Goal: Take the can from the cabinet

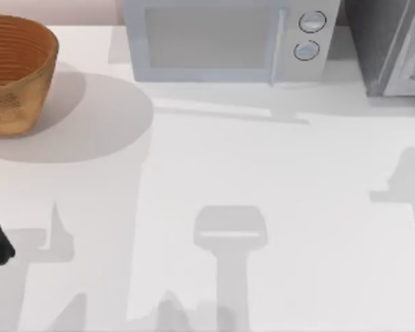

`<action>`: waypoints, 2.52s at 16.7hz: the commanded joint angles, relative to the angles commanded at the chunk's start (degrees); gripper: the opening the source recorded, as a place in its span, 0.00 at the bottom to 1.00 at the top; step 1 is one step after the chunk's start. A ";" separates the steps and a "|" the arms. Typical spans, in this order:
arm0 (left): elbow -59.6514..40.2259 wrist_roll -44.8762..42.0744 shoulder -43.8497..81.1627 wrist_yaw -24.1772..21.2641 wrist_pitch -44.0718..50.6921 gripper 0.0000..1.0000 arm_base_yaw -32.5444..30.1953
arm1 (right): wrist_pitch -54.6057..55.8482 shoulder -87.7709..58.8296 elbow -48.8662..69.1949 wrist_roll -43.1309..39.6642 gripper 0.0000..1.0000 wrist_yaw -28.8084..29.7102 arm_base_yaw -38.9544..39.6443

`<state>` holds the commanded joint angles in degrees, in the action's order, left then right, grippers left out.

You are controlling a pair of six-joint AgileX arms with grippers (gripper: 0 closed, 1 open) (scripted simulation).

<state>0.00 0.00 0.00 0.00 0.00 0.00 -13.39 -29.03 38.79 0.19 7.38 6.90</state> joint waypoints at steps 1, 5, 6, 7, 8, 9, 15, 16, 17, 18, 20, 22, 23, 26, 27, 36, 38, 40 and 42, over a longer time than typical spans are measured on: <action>0.00 0.00 0.00 0.00 0.00 1.00 0.00 | 1.76 3.85 -5.95 -0.03 0.00 -0.97 -0.96; 0.00 0.00 0.00 0.00 0.00 1.00 0.00 | 8.13 17.80 -25.91 -0.13 0.00 -4.48 -4.30; 0.00 0.00 0.00 0.00 0.00 1.00 0.00 | 9.46 20.72 -29.58 -0.15 0.00 -5.21 -4.98; 0.00 0.00 0.00 0.00 0.00 1.00 0.00 | 10.65 23.29 -32.64 -0.16 0.00 -5.87 -5.57; 0.00 0.00 0.00 0.00 0.00 1.00 0.00 | 11.68 25.48 -35.09 -0.17 0.00 -6.44 -6.07; 0.00 0.00 0.00 0.00 0.00 1.00 0.00 | 12.50 27.20 -36.92 -0.18 0.00 -6.89 -6.47; 0.00 0.00 0.00 0.00 0.00 1.00 0.00 | 13.25 28.71 -38.88 -0.09 0.00 -7.35 -6.72; 0.00 0.00 0.00 0.00 0.00 1.00 0.00 | 13.25 28.71 -38.88 -0.09 0.00 -7.35 -6.72; 0.00 0.00 0.00 0.00 0.00 1.00 0.00 | 13.37 28.57 -38.83 -0.08 0.00 -7.43 -6.74; 0.00 0.00 0.00 0.00 0.00 1.00 0.00 | 14.11 27.68 -38.49 -0.02 0.00 -7.97 -6.83; 0.00 0.00 0.00 0.00 0.00 1.00 0.00 | 16.42 24.73 -37.50 0.12 0.00 -9.61 -7.23; 0.00 0.00 0.00 0.00 0.00 1.00 0.00 | 19.76 20.24 -36.11 0.24 0.00 -11.93 -7.95; 0.00 0.00 0.00 0.00 0.00 1.00 0.00 | 21.72 17.59 -35.31 0.28 0.00 -13.26 -8.41; 0.00 0.00 0.00 0.00 0.00 1.00 0.00 | 28.04 9.01 -32.72 0.38 0.00 -17.53 -9.96; 0.00 0.00 0.00 0.00 0.00 1.00 0.00 | 30.09 6.17 -31.89 0.39 0.00 -18.90 -10.47; 0.00 0.00 0.00 0.00 0.00 1.00 0.00 | 47.48 -19.08 -25.16 0.42 0.00 -31.03 -14.91; 0.00 0.00 0.00 0.00 0.00 1.00 0.00 | 51.43 -24.61 -23.58 0.49 0.00 -33.80 -15.82; 0.00 0.00 0.00 0.00 0.00 1.00 0.00 | 55.46 -30.05 -21.92 0.59 0.00 -36.53 -16.77; 0.00 0.00 0.00 0.00 0.00 1.00 0.00 | 59.50 -35.49 -20.25 0.71 0.00 -39.20 -17.78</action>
<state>0.00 0.00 0.00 0.00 0.00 0.00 46.11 -64.52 18.54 0.89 -31.82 -10.89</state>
